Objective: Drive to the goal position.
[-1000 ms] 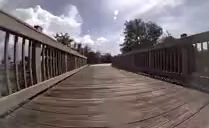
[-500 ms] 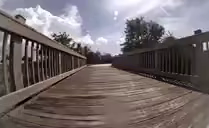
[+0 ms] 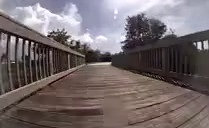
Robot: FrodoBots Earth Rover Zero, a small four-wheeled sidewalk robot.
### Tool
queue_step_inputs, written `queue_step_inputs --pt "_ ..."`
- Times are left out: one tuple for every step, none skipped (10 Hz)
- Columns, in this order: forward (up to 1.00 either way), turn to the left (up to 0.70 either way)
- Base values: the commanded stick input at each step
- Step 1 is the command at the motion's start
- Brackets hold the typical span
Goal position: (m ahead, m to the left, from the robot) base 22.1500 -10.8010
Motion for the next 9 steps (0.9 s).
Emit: queue_step_inputs --pt "0.85 0.0" --pt "0.85 0.0" --pt "0.85 0.0" --pt "0.85 0.0" --pt "0.85 0.0" --pt "0.85 0.0" --pt "0.85 0.0" --pt "0.85 0.0" --pt "0.85 0.0"
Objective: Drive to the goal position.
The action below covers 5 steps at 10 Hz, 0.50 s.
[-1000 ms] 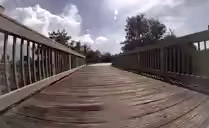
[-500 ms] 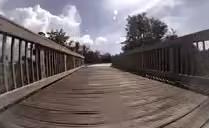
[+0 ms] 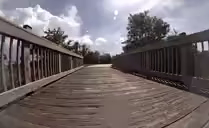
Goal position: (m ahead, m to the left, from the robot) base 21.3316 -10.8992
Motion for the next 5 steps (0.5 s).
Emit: queue_step_inputs --pt "0.85 0.0" --pt "0.85 0.0" --pt "0.85 0.0" --pt "0.85 0.0" --pt "0.85 0.0"
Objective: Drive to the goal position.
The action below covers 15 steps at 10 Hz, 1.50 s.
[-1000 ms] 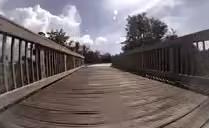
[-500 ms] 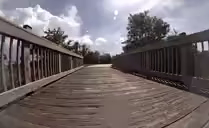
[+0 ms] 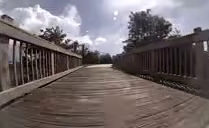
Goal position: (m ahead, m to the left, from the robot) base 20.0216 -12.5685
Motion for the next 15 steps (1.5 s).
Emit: queue_step_inputs --pt "0.85 0.0" --pt "0.85 0.0" --pt "0.85 0.0" --pt "0.85 0.0" --pt "0.85 0.0" --pt "0.85 0.0" --pt "0.85 0.0" --pt "0.85 0.0" --pt "0.85 0.0" --pt "0.85 0.0" --pt "0.85 0.0" --pt "0.85 0.0" --pt "0.85 0.0" --pt "0.85 0.0" --pt "0.85 0.0"
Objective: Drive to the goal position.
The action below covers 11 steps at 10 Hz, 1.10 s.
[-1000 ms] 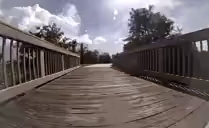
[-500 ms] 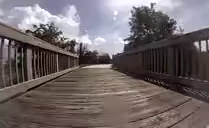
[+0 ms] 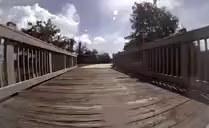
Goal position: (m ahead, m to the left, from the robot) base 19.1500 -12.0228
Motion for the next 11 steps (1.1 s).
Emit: queue_step_inputs --pt "0.85 0.0" --pt "0.85 0.0" --pt "0.85 0.0" --pt "0.85 0.0" --pt "0.85 0.0" --pt "0.85 0.0" --pt "0.85 0.0" --pt "0.85 0.0" --pt "0.85 0.0" --pt "0.85 0.0" --pt "0.85 0.0"
